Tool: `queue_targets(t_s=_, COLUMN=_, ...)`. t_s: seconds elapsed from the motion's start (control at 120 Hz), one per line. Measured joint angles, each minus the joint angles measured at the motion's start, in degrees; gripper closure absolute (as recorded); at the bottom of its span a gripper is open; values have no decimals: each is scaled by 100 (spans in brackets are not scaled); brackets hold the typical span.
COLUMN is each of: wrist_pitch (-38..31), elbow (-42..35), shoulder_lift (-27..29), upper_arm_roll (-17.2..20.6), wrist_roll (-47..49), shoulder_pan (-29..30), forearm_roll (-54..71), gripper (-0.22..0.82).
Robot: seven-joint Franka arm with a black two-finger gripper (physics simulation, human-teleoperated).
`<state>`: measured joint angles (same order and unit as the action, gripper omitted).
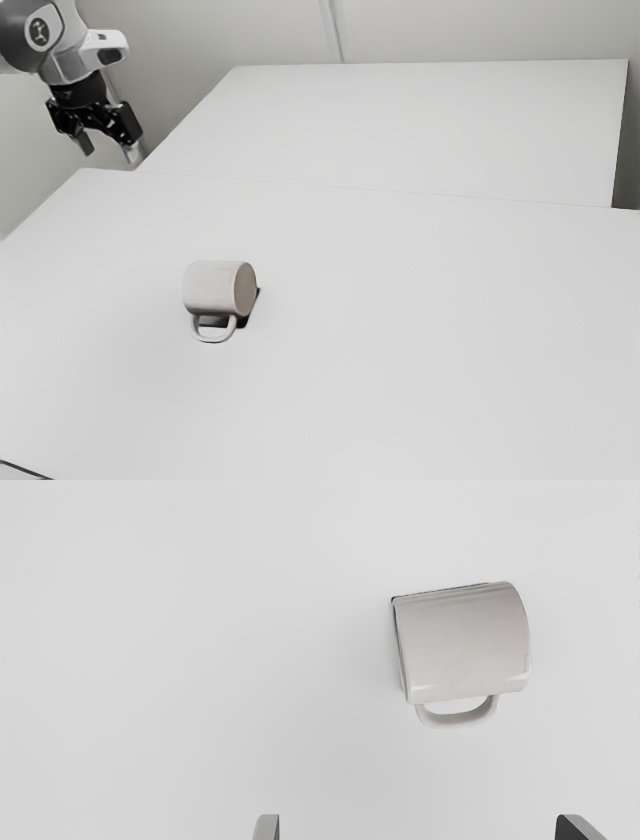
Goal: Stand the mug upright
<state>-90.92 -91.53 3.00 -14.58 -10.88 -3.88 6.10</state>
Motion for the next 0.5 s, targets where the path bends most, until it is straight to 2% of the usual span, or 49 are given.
queue_targets(t_s=0.325, wrist_pitch=-33, elbow=-35, shoulder_lift=78, upper_arm_roll=-36, wrist_roll=17, shoulder_pan=40, forearm_roll=-246, gripper=0)
queue_targets(t_s=0.4, wrist_pitch=-31, elbow=-122, shoulder_lift=78, upper_arm_roll=-122, wrist_roll=16, shoulder_pan=260, forearm_roll=-635, gripper=0)
queue_targets(t_s=0.5, wrist_pitch=-29, elbow=-417, shoulder_lift=45, upper_arm_roll=-154, wrist_roll=20, shoulder_pan=828, forearm_roll=-1335, gripper=0)
